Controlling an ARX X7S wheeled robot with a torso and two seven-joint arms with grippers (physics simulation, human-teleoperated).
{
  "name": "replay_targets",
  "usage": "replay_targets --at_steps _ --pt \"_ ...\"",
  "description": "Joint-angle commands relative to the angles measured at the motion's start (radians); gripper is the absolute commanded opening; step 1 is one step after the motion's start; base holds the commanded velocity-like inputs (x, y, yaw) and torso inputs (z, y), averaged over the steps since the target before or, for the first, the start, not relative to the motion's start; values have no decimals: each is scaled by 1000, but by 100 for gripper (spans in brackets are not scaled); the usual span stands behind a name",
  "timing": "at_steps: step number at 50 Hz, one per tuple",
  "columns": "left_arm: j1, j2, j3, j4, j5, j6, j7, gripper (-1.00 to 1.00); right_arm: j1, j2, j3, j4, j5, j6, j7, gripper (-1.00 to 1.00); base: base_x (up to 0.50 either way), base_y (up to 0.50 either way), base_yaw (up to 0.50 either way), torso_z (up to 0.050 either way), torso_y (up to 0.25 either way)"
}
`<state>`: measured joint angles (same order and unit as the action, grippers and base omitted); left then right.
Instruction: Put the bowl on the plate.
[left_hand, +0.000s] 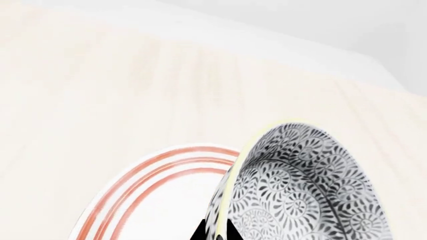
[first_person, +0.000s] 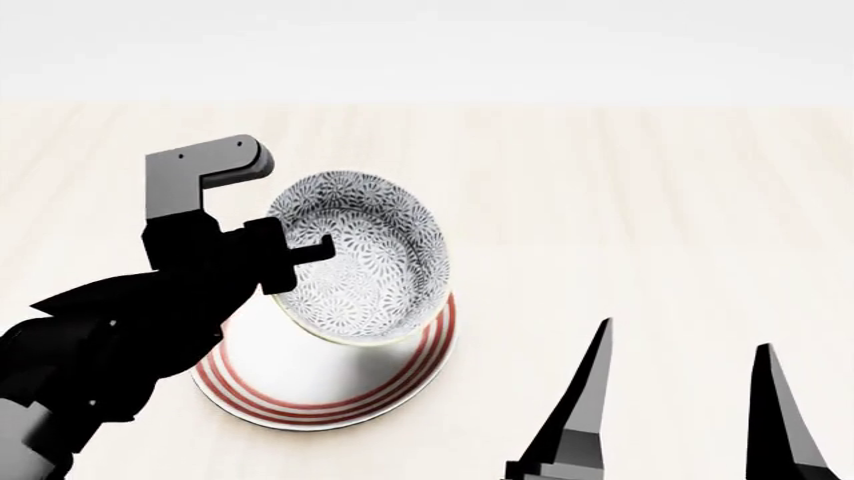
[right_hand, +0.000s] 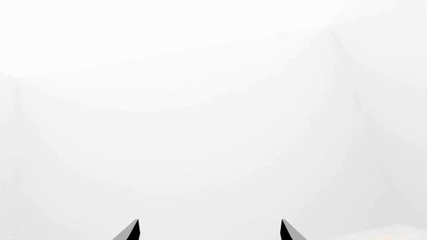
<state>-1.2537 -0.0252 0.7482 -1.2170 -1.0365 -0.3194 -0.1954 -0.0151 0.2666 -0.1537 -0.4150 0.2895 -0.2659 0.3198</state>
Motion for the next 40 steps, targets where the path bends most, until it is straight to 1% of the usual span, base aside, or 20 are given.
replay_targets --at_steps 1,6,13,16,22,30,35,40 --pt "-46 23 132 -91 -191 64 -9 -100 -4 -14 9 14 -19 -11 -20 100 0 0 0 0 0" --pt "-37 21 68 -91 -118 63 -26 -100 -5 -12 5 10 -19 -8 -17 100 0 0 0 0 0" --pt "-16 24 -71 -91 16 31 -11 -100 -7 -9 2 8 -18 -8 -15 100 0 0 0 0 0" --pt "-11 25 -80 -91 19 25 -9 -100 -7 -8 1 8 -18 -9 -14 100 0 0 0 0 0" --pt "-1 25 -28 -91 -27 31 5 -100 -7 -6 -2 11 -17 -12 -12 100 0 0 0 0 0" --pt "3 25 -11 -91 -37 33 18 -100 -8 -4 -6 16 -17 -18 -12 100 0 0 0 0 0" --pt "16 25 -51 -92 10 27 22 -100 -11 -4 -11 20 -19 -22 -13 100 0 0 0 0 2" --pt "23 25 -147 -92 105 14 25 -100 -12 -1 -14 18 -18 -20 -11 100 0 0 0 0 0"
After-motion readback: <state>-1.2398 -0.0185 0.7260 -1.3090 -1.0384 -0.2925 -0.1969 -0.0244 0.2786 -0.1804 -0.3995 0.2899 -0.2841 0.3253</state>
